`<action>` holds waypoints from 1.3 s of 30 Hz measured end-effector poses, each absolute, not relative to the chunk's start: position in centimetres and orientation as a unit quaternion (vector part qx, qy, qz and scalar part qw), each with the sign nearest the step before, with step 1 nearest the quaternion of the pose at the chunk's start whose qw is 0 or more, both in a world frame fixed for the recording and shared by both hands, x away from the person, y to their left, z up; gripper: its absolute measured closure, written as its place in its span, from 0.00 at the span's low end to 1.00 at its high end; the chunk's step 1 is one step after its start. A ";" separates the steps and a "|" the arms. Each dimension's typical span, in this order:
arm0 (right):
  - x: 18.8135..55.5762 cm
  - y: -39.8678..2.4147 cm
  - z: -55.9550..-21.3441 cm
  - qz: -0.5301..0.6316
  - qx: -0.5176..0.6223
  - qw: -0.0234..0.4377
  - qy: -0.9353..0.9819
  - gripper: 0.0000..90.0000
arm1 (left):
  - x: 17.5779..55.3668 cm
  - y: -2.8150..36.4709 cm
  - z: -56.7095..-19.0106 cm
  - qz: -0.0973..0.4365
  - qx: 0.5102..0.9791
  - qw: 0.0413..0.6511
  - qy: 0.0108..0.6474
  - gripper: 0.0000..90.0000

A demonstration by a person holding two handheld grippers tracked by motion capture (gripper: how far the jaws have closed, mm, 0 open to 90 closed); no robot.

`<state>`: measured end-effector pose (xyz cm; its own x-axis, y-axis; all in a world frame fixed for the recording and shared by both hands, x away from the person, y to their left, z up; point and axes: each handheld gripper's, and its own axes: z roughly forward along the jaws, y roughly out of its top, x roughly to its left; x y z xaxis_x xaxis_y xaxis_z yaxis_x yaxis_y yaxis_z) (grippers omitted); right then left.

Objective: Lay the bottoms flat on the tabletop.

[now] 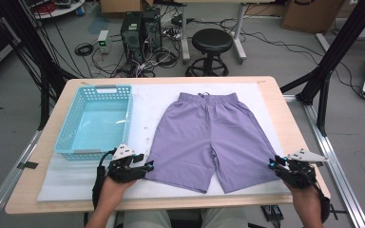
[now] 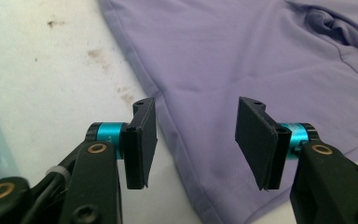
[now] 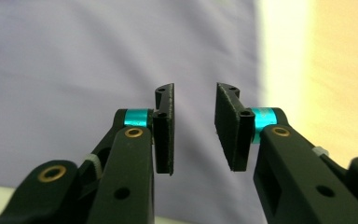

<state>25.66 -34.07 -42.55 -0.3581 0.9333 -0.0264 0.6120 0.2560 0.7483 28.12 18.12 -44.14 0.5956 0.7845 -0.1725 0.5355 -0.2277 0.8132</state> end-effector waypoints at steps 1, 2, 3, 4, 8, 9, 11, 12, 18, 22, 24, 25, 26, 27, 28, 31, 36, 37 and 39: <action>25.9 -34.6 -42.9 0.322 0.517 0.243 0.755 0.79 | 28.2 18.0 -44.1 0.138 0.770 0.453 0.427 0.53; 26.2 -34.9 -43.2 0.315 0.521 0.237 0.757 0.79 | 28.3 17.9 -44.0 0.139 0.769 0.456 0.426 0.53; 26.5 -34.9 -43.6 0.302 0.520 0.238 0.762 0.80 | 28.3 17.9 -44.0 0.138 0.768 0.458 0.426 0.53; 26.7 -34.9 -43.8 0.292 0.518 0.240 0.767 0.85 | 28.4 17.8 -43.9 0.138 0.766 0.461 0.426 0.53; 26.6 -34.6 -44.5 0.269 0.505 0.250 0.781 1.00 | 28.7 17.7 -43.9 0.137 0.765 0.463 0.426 0.53; 26.5 -34.5 -44.3 0.260 0.507 0.251 0.782 1.00 | 28.7 17.7 -43.8 0.136 0.764 0.464 0.427 0.53; 26.1 -34.6 -43.9 0.242 0.517 0.242 0.785 1.00 | 28.9 17.7 -43.7 0.136 0.762 0.468 0.427 0.53; 25.8 -34.9 -43.8 0.233 0.519 0.242 0.786 1.00 | 28.9 17.7 -43.7 0.136 0.762 0.468 0.427 0.53; 25.0 -36.8 -43.0 0.304 0.505 0.216 0.778 0.96 | 30.2 16.6 -42.9 0.142 0.751 0.487 0.423 0.53; 27.4 -36.3 -42.7 0.349 0.503 0.213 0.762 0.77 | 30.7 16.2 -42.8 0.152 0.738 0.505 0.421 0.51; 28.2 -36.0 -42.8 0.348 0.499 0.214 0.765 0.77 | 31.0 16.1 -42.7 0.168 0.726 0.515 0.423 0.51; 29.7 -35.3 -43.1 0.338 0.490 0.216 0.774 0.77 | 31.3 16.1 -42.6 0.176 0.717 0.522 0.427 0.50; 30.4 -34.9 -43.3 0.330 0.484 0.217 0.781 0.79 | 31.6 16.1 -42.6 0.179 0.711 0.525 0.431 0.50; 31.1 -34.6 -43.5 0.322 0.479 0.222 0.786 0.80 | 31.8 16.1 -42.5 0.181 0.707 0.528 0.434 0.51; 31.8 -34.4 -43.8 0.310 0.479 0.226 0.790 0.81 | 32.1 16.0 -42.3 0.181 0.705 0.529 0.437 0.51; 33.2 -34.5 -44.5 0.296 0.487 0.224 0.791 0.90 | 32.8 15.8 -41.9 0.186 0.701 0.529 0.441 0.51; 33.2 -34.8 -44.1 0.287 0.491 0.210 0.795 1.00 | 33.6 15.5 -41.6 0.185 0.709 0.519 0.440 0.51; 33.0 -34.9 -44.0 0.281 0.496 0.214 0.793 1.00 | 33.6 15.4 -41.4 0.186 0.709 0.520 0.439 0.51; 32.5 -35.5 -44.0 0.281 0.502 0.215 0.789 1.00 | 33.6 15.5 -41.2 0.184 0.708 0.522 0.439 0.51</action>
